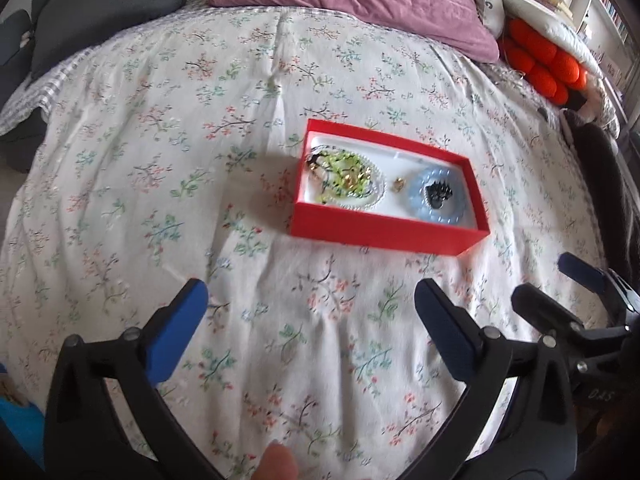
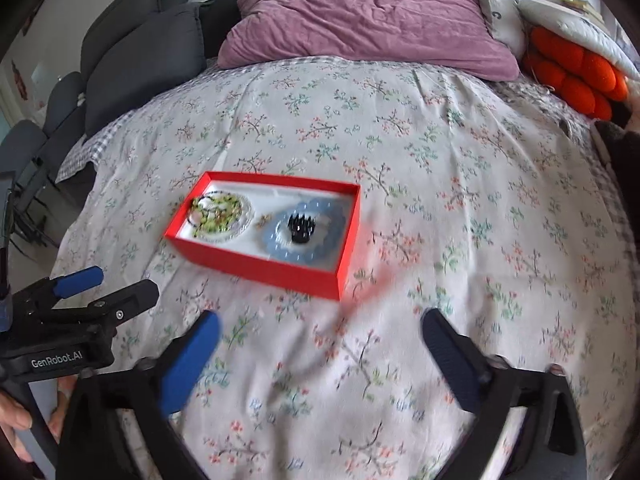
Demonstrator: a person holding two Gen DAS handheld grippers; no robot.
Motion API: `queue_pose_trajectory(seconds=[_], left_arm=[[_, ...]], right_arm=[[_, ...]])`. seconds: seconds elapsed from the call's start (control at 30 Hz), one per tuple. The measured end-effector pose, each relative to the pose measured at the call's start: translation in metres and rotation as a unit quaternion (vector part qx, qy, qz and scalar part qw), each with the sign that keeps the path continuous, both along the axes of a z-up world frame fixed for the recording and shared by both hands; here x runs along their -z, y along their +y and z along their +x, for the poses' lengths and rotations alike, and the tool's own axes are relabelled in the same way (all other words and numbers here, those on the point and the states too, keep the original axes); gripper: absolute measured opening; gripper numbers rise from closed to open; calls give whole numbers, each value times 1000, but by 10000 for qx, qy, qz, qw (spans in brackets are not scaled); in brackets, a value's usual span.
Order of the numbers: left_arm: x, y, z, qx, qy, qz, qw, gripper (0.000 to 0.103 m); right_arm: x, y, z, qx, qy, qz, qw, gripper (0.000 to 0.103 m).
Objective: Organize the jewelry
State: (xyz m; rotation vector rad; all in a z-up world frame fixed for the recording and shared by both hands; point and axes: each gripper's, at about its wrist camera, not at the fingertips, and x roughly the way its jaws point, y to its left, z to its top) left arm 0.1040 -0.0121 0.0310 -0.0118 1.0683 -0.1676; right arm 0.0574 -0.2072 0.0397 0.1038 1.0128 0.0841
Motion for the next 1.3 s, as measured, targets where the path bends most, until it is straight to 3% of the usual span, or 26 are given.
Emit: queue_pose_trajectory(seconds=[0.23,0.43,0.6,0.97,1.3], left_arm=[[-11,3,-33,-98,84,292,9995,103],[-5,7,-57,-219,150,429,9987,103],[4,7,-71,-223,-12,616,9979,103],[8,6,-75,-188,-141,487,9985,103],[8,-1,-78,-122,-206,450,9987,103]], right_arm=[[-2,3,-31,386,357,-260,9983,103],[-9,5,-53,640,227,-515,9964,103],[5,13,-62,623,180,-847,9943,103],[35,16,-59,631,460,-924,9927,103],[35,21,-62,537,453,-963,9929,103]])
